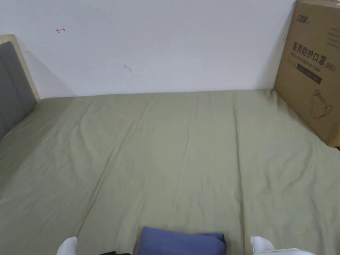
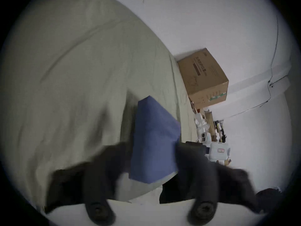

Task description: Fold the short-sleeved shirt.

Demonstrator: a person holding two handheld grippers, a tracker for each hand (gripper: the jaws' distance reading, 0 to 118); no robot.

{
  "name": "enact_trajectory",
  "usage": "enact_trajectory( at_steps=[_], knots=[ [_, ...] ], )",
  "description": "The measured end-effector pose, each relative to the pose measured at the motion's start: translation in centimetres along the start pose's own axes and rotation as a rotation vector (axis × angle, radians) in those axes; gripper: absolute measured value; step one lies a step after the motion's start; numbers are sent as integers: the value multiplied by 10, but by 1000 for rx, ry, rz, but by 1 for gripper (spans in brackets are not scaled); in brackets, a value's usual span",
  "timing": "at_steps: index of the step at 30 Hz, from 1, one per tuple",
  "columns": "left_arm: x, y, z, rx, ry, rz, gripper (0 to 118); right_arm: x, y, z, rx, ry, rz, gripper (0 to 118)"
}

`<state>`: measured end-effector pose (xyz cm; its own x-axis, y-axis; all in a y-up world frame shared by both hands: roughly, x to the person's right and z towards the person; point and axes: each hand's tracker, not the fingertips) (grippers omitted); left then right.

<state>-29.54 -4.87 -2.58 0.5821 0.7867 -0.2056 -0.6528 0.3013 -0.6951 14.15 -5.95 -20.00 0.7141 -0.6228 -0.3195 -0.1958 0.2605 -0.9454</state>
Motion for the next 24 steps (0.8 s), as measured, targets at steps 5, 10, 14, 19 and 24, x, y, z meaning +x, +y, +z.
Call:
enact_trajectory(
  at_steps=[5, 10, 14, 19, 24],
  knots=[
    [-25, 18, -46, -102, -131, 26, 118, 3, 2, -1, -14, 17, 1, 0],
    [-36, 24, -91, -207, -350, 75, 118, 7, 4, -1, -30, 35, -3, 0],
    [-36, 23, -133, -339, -467, 156, 117, 13, 4, -3, -28, 54, -16, 0],
    [-50, 29, -122, -269, -145, 57, 24, 19, 1, -2, -14, 81, -66, 0],
    [-22, 22, -106, -230, -149, -5, 25, -1, -2, 15, 44, 37, -11, 0]
  ],
)
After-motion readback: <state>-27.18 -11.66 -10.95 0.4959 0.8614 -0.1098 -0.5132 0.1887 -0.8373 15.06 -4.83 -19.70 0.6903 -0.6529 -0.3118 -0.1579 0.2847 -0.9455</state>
